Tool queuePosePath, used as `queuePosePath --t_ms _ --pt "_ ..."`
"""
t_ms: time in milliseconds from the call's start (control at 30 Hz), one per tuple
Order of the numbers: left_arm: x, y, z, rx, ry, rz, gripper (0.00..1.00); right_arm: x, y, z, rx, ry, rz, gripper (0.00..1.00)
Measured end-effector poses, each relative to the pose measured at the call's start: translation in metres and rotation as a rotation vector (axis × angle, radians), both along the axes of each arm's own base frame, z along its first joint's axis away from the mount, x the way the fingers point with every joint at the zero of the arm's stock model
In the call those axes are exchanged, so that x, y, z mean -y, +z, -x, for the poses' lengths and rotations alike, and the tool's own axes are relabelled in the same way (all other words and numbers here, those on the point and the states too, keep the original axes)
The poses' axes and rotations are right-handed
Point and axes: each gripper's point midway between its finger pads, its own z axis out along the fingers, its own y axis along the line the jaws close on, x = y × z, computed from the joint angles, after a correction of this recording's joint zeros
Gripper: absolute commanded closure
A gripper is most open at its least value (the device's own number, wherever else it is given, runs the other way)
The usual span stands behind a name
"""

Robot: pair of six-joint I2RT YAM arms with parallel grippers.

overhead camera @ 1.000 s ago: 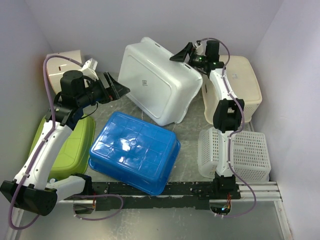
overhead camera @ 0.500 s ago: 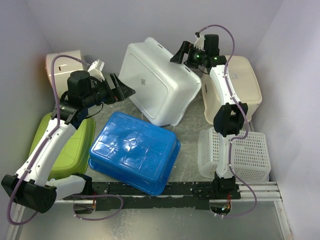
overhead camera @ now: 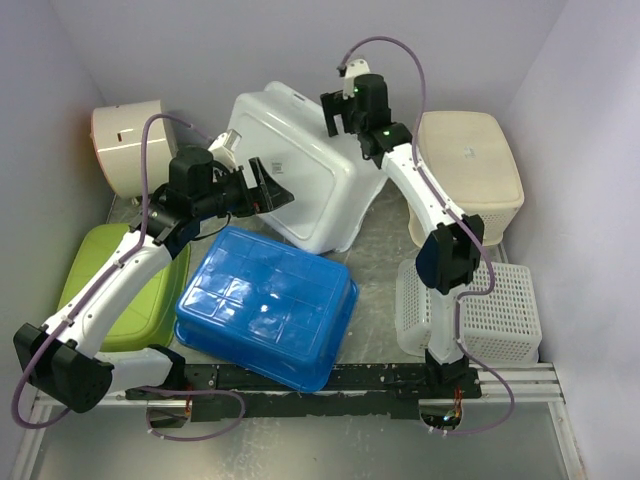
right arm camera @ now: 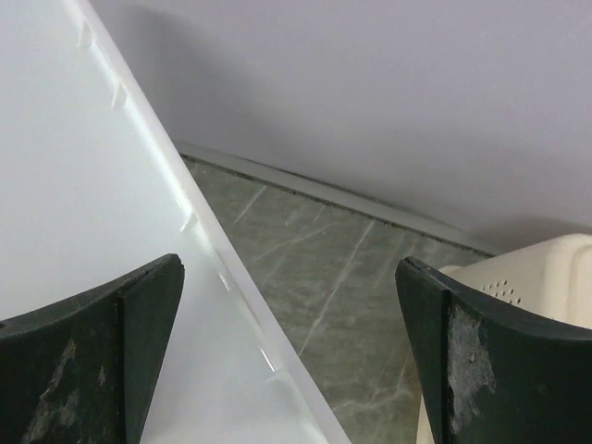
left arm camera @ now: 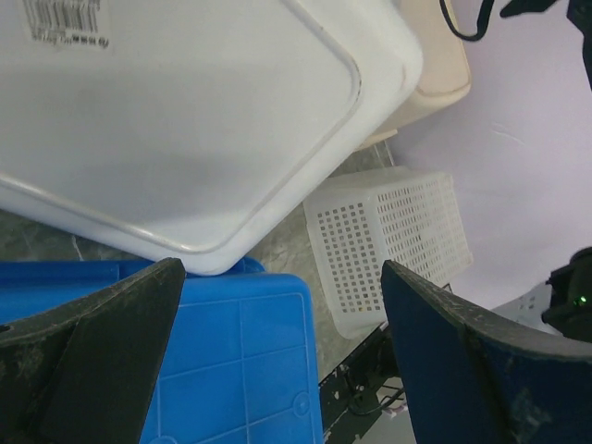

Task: Turn the large container upside down

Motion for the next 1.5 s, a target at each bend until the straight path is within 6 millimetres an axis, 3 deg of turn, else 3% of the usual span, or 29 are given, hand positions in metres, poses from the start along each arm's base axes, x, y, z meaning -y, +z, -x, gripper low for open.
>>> queuePosePath --t_ms 133,267,500,733,1200,1500 --pt "-0.001 -0.001 -0.001 0.003 0.013 -0.007 0.01 -0.018 0.013 0.012 0.063 0.025 0.045 0.00" --pt "-0.002 -0.001 -0.003 0.007 0.027 -0.012 0.01 -0.023 0.015 0.015 0.082 0.039 0.059 0.00" --pt "-0.003 -0.001 -0.004 0.009 0.034 -0.015 0.01 0.007 0.016 0.008 0.086 -0.148 0.204 0.00" --pt "-0.003 -0.001 -0.004 0.009 0.035 -0.015 0.01 0.031 0.026 0.015 0.110 -0.307 0.291 0.00" --pt "-0.001 0.000 -0.004 0.013 0.031 -0.014 0.01 0.024 0.025 0.015 0.108 -0.218 0.271 0.00" --pt "-0.002 -0.001 -0.004 0.018 0.036 -0.021 0.01 0.061 0.012 0.024 0.039 -0.262 0.228 0.00"
